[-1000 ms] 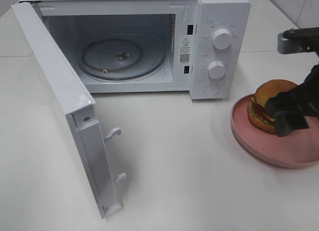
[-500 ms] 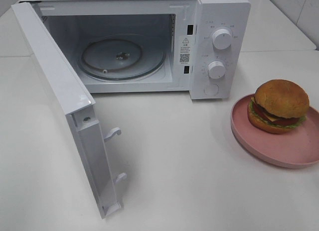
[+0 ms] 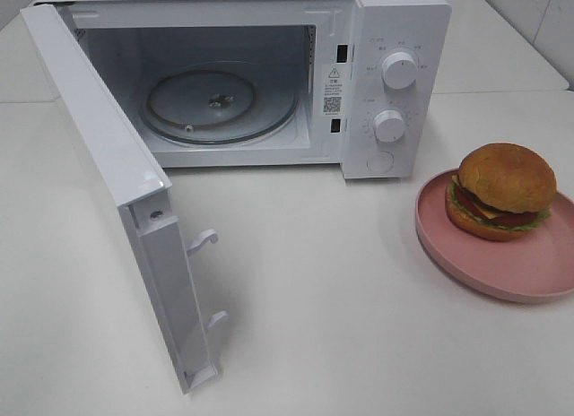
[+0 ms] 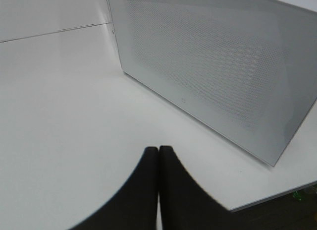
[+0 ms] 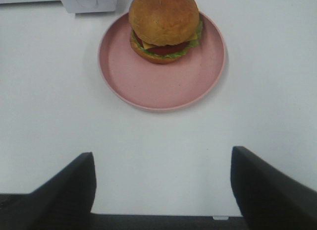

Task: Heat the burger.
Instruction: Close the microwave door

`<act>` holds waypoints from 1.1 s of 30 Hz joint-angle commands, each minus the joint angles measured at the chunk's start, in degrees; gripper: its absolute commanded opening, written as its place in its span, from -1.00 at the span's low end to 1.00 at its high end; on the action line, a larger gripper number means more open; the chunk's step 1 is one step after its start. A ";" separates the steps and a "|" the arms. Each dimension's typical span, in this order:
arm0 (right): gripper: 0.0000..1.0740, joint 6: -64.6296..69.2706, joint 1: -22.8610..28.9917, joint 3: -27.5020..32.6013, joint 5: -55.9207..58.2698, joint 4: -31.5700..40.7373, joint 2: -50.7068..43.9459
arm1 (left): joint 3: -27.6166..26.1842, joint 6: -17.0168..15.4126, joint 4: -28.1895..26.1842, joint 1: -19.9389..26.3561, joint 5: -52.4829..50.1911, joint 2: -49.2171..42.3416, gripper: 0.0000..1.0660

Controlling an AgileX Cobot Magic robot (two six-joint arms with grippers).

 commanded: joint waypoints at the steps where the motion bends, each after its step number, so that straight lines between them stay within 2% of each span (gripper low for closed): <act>1: 0.32 -6.02 -0.34 2.18 0.29 4.01 -8.31 | 0.29 0.11 -0.57 0.00 -0.74 -0.34 -1.00; 5: 0.31 -10.03 -0.34 4.13 0.40 7.05 -13.52 | 0.23 1.55 -1.60 0.00 -0.69 -0.34 -1.00; 7: 0.30 -10.71 -0.34 5.33 -1.72 9.57 -19.48 | 0.23 3.50 -2.98 0.00 -0.40 -0.34 -1.00; 12: 0.30 -10.43 -0.34 5.39 -1.83 9.51 -23.09 | 0.23 3.38 -2.98 0.00 -0.40 -0.34 -1.00; 33: 0.30 -10.49 -0.34 5.39 -1.89 9.51 -23.03 | 0.23 2.75 -2.52 0.00 -0.46 -0.34 -1.00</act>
